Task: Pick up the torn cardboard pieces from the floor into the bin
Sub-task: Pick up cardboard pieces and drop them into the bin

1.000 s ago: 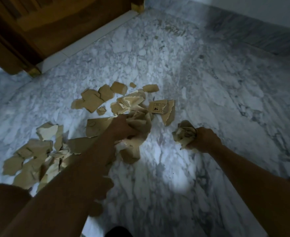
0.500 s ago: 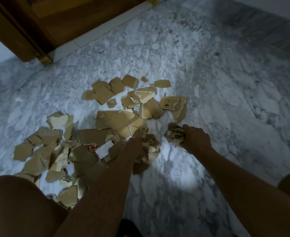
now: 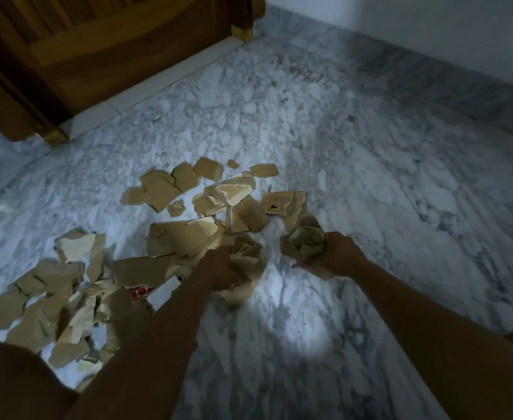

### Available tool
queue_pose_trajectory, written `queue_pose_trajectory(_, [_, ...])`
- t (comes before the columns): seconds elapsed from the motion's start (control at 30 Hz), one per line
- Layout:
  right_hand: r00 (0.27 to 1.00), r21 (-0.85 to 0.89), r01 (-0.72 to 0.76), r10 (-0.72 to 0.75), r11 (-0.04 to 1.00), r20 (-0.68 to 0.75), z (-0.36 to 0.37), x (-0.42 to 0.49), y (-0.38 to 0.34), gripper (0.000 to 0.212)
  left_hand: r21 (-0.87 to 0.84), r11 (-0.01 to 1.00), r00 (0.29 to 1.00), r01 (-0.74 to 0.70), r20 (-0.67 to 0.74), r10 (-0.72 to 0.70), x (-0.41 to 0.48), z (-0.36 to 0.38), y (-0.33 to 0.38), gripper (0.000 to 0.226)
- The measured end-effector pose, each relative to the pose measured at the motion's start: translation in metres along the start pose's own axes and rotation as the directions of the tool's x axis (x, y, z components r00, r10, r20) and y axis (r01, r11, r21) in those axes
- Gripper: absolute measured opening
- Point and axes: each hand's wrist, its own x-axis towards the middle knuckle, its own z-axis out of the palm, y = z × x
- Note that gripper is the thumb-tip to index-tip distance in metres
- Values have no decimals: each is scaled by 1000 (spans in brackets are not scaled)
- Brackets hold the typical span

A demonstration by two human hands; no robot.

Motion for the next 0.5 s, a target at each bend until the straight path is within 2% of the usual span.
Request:
queue_pose_trajectory(0.07, [999, 236, 17, -26, 972, 38, -16, -3, -4, 58, -13, 1000, 999, -25, -23, 25, 7, -7, 8, 71])
queue_pose_trajectory(0.13, [994, 482, 19, -67, 876, 81, -28, -7, -9, 49, -39, 998, 999, -50, -23, 49, 11, -13, 18, 73])
queue_pose_trajectory(0.17, [991, 552, 17, -86, 833, 99, -31, -9, -10, 51, -64, 995, 997, -70, -17, 69, 14, -15, 23, 71])
queue_pose_trajectory(0.33, [978, 736, -46, -120, 675, 172, -22, -16, -16, 61, -249, 956, 987, -155, -8, 158, 22, -14, 45, 57])
queue_pose_trajectory(0.43, [961, 820, -98, -162, 564, 226, -14, -25, -14, 49, -416, 883, 966, -220, 32, 256, 23, -10, 65, 26])
queue_pose_trajectory(0.5, [956, 873, -111, -189, 475, 224, -10, -35, -12, 40, -498, 836, 946, -231, 84, 312, 19, -10, 79, 17])
